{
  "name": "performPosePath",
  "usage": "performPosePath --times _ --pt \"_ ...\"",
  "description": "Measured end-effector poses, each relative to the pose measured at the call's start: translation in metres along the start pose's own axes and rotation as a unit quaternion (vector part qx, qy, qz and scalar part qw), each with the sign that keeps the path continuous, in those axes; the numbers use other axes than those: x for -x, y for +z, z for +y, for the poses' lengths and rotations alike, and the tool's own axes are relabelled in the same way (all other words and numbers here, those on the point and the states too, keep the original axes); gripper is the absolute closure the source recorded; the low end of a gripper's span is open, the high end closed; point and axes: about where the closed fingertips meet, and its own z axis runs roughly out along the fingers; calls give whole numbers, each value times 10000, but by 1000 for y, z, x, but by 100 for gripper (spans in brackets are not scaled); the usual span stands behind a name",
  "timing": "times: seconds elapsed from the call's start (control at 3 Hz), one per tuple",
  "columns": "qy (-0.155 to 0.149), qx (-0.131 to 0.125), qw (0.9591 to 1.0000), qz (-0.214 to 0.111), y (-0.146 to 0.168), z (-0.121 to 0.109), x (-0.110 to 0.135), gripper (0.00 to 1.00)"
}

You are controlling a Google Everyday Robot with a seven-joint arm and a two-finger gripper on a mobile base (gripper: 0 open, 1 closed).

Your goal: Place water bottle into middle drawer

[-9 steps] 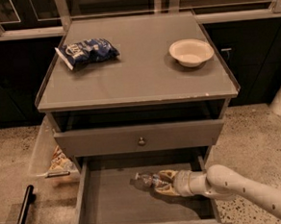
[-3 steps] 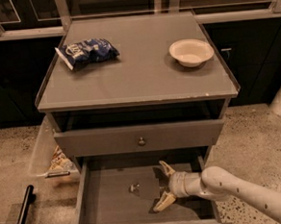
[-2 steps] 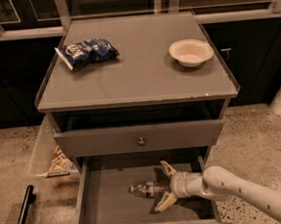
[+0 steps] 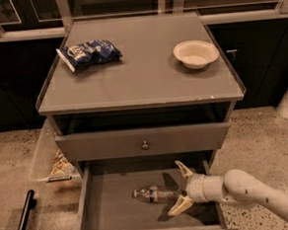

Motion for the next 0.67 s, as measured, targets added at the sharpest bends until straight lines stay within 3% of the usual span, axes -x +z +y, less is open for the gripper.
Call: performPosePath --times 0.67 --pt "-218 -353 9991 81 -65 -5 29 0"
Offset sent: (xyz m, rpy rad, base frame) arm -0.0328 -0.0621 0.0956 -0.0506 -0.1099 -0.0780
